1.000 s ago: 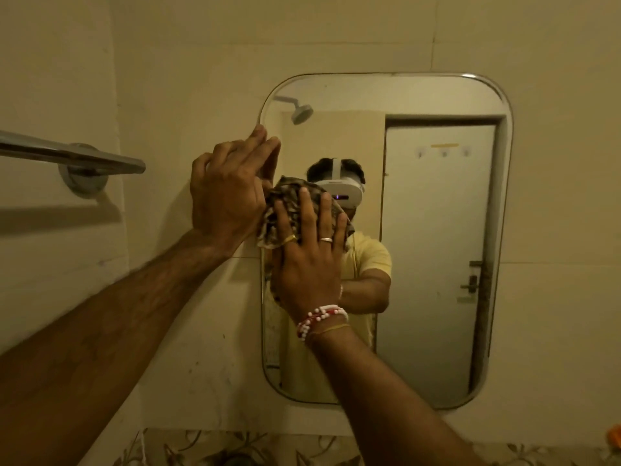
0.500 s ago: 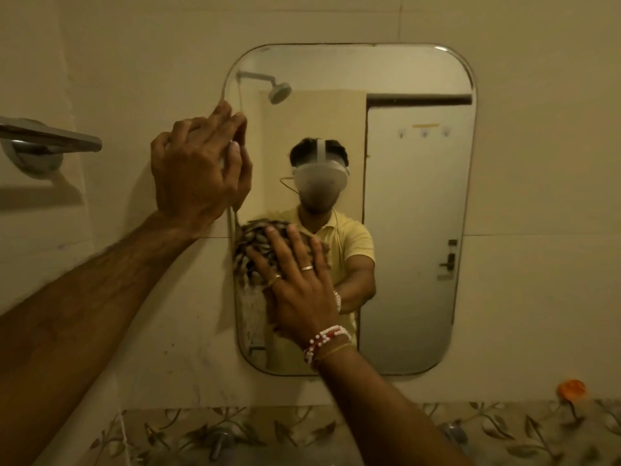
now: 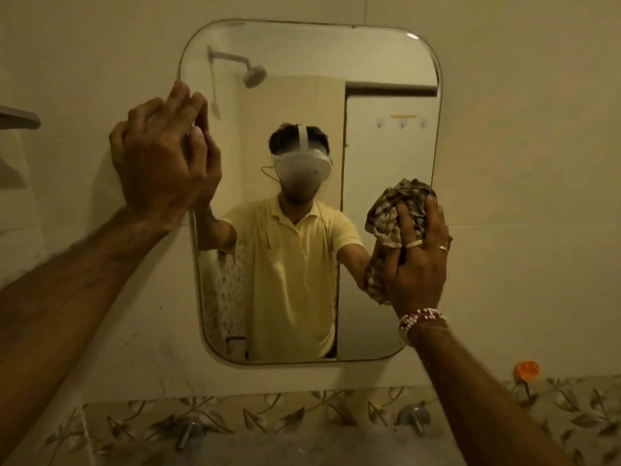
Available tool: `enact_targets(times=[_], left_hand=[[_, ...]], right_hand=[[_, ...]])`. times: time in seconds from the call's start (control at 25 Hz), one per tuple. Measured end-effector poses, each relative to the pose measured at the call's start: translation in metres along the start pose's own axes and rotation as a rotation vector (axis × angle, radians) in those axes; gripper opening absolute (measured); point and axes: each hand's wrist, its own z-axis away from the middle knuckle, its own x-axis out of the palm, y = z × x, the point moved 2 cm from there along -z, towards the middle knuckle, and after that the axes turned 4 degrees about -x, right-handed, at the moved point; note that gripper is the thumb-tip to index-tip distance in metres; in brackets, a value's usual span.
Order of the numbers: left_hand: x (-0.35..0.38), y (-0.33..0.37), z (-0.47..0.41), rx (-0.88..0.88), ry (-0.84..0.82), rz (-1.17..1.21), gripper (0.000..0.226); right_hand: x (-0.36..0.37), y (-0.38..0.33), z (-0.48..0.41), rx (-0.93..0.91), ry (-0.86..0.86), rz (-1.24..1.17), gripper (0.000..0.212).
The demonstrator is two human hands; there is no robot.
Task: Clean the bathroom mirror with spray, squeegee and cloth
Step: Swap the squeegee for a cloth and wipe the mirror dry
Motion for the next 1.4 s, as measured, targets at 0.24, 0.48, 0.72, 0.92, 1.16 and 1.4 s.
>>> enact_targets(times=[0.24, 0.48, 0.72, 0.92, 1.16, 1.4], left_hand=[[-0.008, 0.001, 0.014, -0.023, -0.052, 0.036, 0.052], [-0.013, -0.008, 0.049, 0.012, -0.125, 0.021, 0.054], [-0.013, -0.016, 0.058, 0.045, -0.160, 0.036, 0.052], [-0.012, -0.024, 0.067, 0.068, -0.183, 0.034, 0.049], [-0.017, -0.021, 0.081, 0.025, -0.216, 0.078, 0.049], [-0.015, -0.026, 0.099, 0.026, -0.239, 0.055, 0.048]], right_hand=[[0.004, -0.006, 0.087, 0.081, -0.076, 0.021, 0.056], [0.023, -0.068, 0.091, 0.126, -0.069, 0.077, 0.055], [0.069, -0.190, 0.094, -0.091, -0.198, -0.031, 0.055], [0.100, -0.246, 0.105, -0.141, -0.261, -0.051, 0.060], [0.091, -0.238, 0.191, -0.312, -0.406, -0.038, 0.064], [0.078, -0.218, 0.194, -0.386, -0.498, -0.010, 0.079]])
